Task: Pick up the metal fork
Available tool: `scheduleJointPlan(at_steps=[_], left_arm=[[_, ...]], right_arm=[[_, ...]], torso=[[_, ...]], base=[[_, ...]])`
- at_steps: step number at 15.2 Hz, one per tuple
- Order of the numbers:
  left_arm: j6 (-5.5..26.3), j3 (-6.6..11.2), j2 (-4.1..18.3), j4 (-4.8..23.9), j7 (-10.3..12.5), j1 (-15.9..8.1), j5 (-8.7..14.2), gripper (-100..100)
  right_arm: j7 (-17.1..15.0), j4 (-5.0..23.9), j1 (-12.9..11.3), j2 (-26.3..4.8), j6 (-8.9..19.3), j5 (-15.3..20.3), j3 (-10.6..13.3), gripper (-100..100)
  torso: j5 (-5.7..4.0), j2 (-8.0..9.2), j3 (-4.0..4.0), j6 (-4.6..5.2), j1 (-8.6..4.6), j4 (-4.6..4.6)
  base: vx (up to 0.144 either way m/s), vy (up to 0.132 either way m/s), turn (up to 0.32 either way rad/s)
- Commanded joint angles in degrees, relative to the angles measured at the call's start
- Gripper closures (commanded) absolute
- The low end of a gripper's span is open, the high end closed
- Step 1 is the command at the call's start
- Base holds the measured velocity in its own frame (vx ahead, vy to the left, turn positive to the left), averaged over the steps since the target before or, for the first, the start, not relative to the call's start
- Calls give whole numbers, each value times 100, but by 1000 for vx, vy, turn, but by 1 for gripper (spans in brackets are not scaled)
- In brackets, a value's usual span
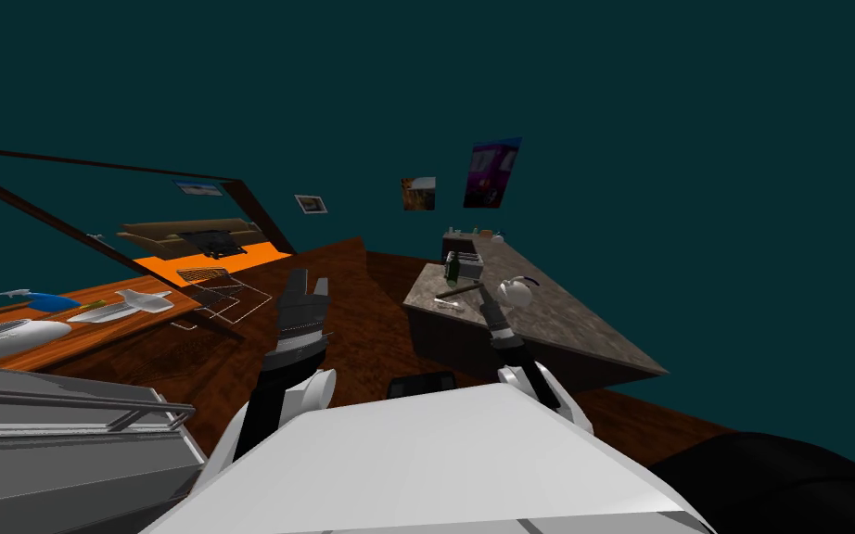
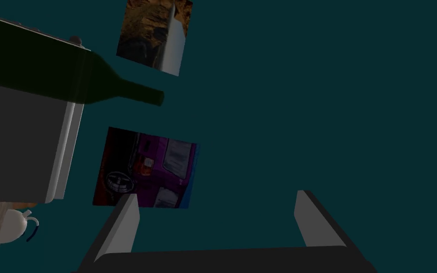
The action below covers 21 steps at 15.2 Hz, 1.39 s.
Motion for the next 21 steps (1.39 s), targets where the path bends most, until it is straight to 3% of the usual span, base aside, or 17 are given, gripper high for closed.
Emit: scheduleJointPlan(at_steps=[1, 4, 6, 7, 9, 10, 12, 13, 15, 18, 20, 21], left_arm=[[0, 0, 0, 0, 0, 0, 0, 0], [0, 0, 0, 0, 0, 0, 0, 0], [0, 0, 0, 0, 0, 0, 0, 0], [0, 0, 0, 0, 0, 0, 0, 0], [0, 0, 0, 0, 0, 0, 0, 0], [0, 0, 0, 0, 0, 0, 0, 0], [0, 0, 0, 0, 0, 0, 0, 0], [0, 0, 0, 0, 0, 0, 0, 0], [0, 0, 0, 0, 0, 0, 0, 0], [0, 0, 0, 0, 0, 0, 0, 0], [0, 0, 0, 0, 0, 0, 0, 0], [0, 0, 0, 0, 0, 0, 0, 0]], right_arm=[[29, 62, -7, -166, -4, 31, 10, -100], [113, 442, 54, -619, -123, 168, 8, -100], [113, 442, 54, -803, -123, 168, 8, -100], [158, 645, 87, -979, -187, 242, 10, -100], [158, 645, 87, -1131, -187, 242, 10, -100], [205, 854, 120, -1306, -251, 321, 15, -100], [205, 854, 120, -1463, -251, 321, 15, -100], [254, 1067, 154, -1655, -316, 402, 22, -100], [254, 1067, 154, -1796, -316, 402, 22, -100], [358, 1502, 216, -2260, -442, 577, 44, -100], [358, 1502, 216, -2458, -442, 577, 44, -100], [412, 1721, 242, -2647, -501, 669, 58, -100]], torso=[[0, 0, 0, 0, 0, 0], [0, -3, -2, 0, -1, -1], [2, -2, -1, 0, 7, 0], [1, -2, -1, 0, 2, 0], [1, -4, -2, 0, 3, -1], [0, -3, -2, 0, -1, -1], [1, -3, -2, 0, 2, -1], [0, -2, -1, 0, -1, 0], [1, -2, -1, 0, 2, -1], [2, 0, 0, -1, 8, 0], [4, -4, -2, -1, 17, -1], [3, -3, -2, 0, 9, -1]], base=[[15, 45, 0], [21, 67, 24], [17, 71, 9], [22, 66, 24], [23, 61, 15], [17, 64, 26], [19, 60, 16], [18, 63, 35], [14, 64, 21], [15, 93, 42], [23, 84, 23], [22, 65, 55]])
